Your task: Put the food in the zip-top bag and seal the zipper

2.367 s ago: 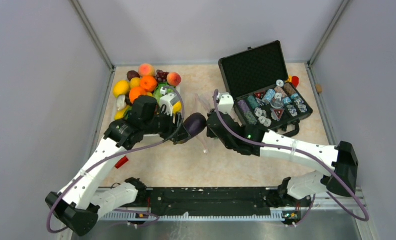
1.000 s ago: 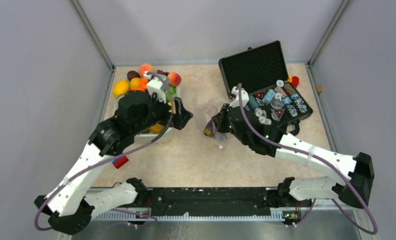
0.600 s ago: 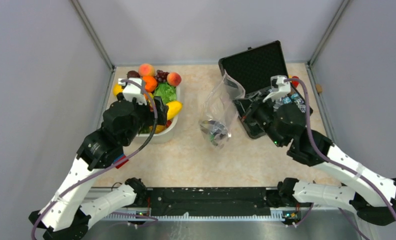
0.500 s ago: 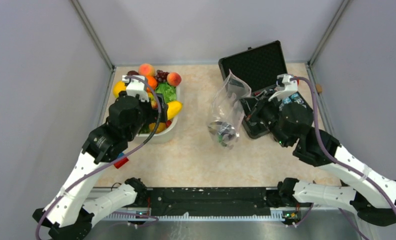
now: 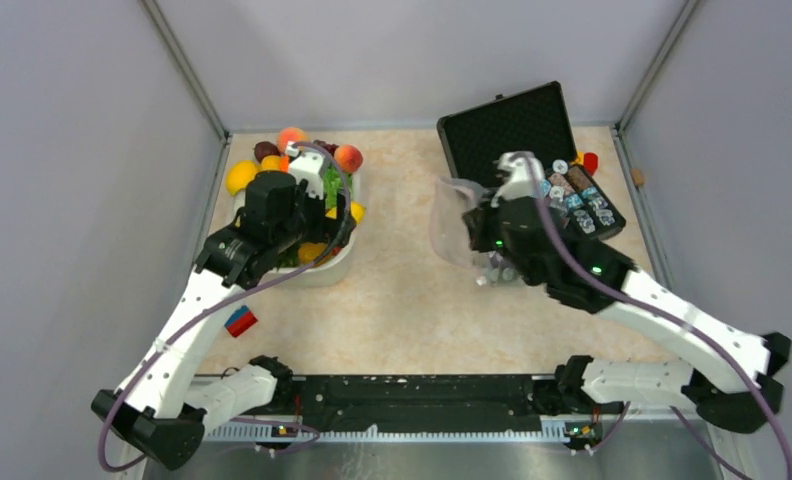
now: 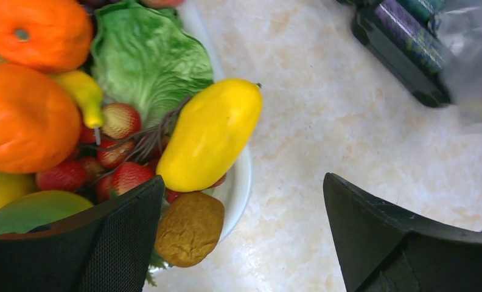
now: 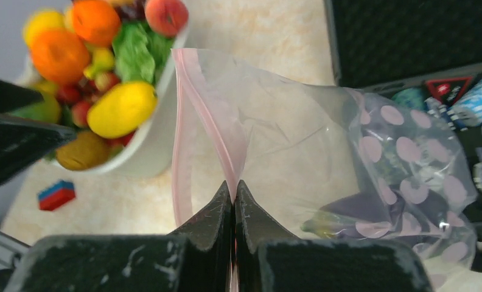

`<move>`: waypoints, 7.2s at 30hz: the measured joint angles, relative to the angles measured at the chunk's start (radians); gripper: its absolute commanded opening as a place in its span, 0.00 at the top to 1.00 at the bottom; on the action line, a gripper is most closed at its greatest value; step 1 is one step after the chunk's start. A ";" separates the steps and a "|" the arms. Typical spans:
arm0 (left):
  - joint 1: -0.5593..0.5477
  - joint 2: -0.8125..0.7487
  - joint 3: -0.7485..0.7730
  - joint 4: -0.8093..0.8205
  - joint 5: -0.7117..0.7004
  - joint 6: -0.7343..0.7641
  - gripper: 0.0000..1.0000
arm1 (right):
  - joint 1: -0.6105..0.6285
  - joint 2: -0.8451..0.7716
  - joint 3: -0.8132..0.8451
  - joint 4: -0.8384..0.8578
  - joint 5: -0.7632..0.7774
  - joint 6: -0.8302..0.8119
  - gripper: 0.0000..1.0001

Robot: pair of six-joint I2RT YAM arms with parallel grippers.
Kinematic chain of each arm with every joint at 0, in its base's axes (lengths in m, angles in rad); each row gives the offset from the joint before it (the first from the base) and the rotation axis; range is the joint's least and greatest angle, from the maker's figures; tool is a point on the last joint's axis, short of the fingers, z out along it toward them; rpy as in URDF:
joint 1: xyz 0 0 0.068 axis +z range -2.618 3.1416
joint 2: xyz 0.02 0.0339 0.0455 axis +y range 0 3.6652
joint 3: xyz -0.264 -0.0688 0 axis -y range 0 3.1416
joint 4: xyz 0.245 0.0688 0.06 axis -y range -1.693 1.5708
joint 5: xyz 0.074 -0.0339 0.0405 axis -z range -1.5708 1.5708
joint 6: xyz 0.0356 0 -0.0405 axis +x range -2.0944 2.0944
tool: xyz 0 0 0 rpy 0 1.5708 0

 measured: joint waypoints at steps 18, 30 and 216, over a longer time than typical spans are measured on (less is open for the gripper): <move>0.014 0.177 -0.040 0.056 0.093 0.285 0.01 | -0.001 0.187 -0.150 0.149 -0.182 0.018 1.00; 0.081 0.249 -0.016 0.050 0.185 0.418 0.01 | -0.002 0.129 -0.188 0.171 -0.201 0.043 1.00; -0.038 0.012 -0.201 -0.043 -0.139 0.017 0.53 | -0.007 -0.053 -0.378 0.412 -0.194 0.281 1.00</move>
